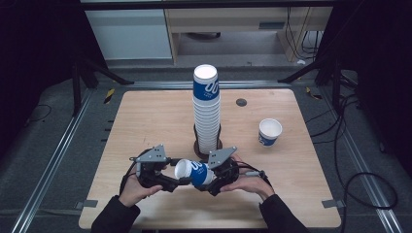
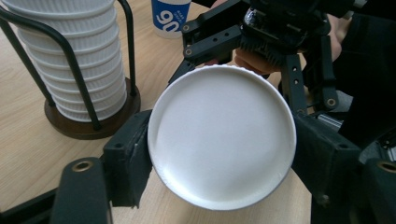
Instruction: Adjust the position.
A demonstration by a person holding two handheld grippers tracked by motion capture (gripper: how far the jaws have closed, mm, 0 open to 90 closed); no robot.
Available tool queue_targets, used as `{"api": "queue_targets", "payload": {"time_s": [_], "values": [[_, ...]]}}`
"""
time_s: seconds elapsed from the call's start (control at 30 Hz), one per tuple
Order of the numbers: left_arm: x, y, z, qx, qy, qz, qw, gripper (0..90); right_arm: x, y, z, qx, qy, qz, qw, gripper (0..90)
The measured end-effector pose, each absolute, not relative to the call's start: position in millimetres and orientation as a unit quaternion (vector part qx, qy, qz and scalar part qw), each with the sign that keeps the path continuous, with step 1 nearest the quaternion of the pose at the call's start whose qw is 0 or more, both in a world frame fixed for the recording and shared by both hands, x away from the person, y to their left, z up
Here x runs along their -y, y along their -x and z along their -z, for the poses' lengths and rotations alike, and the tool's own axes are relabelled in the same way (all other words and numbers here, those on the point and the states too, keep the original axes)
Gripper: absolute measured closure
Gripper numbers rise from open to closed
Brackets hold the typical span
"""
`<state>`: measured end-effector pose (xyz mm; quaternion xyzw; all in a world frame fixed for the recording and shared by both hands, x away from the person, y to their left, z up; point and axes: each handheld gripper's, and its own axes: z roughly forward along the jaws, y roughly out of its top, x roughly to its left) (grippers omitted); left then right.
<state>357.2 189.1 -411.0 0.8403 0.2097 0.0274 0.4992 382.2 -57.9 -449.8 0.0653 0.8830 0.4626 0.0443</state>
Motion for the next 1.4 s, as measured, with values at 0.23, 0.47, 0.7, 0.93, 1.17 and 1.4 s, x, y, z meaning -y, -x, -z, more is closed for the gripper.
{"api": "queue_targets", "payload": {"time_s": [0.23, 0.47, 0.7, 0.93, 1.17, 1.4], "values": [[-191.9, -359.8, 411.4, -0.215, -0.853, -0.026, 0.475, 18.4, 66.5, -383.7, 444.1, -0.889, -0.071, -0.448, 0.069, 15.8], [-186.9, -361.2, 417.3, -0.217, -0.874, -0.023, 0.434, 17.5, 59.3, -380.1, 449.6, -0.904, -0.055, -0.416, 0.081, 15.5], [-175.4, -359.2, 424.7, -0.203, -0.896, -0.016, 0.395, 18.2, 46.7, -374.1, 457.4, -0.918, -0.032, -0.386, 0.083, 15.4], [-171.4, -359.7, 429.9, -0.204, -0.902, -0.001, 0.381, 23.9, 43.1, -371.0, 458.9, -0.923, -0.025, -0.375, 0.084, 15.3], [-172.2, -359.5, 429.1, -0.199, -0.902, 0.001, 0.384, 25.5, 43.7, -371.7, 459.7, -0.923, -0.024, -0.376, 0.083, 13.3], [-184.0, -362.0, 423.1, -0.208, -0.889, -0.017, 0.408, 26.0, 55.6, -378.3, 449.5, -0.906, -0.050, -0.412, 0.082, 7.9]]}}
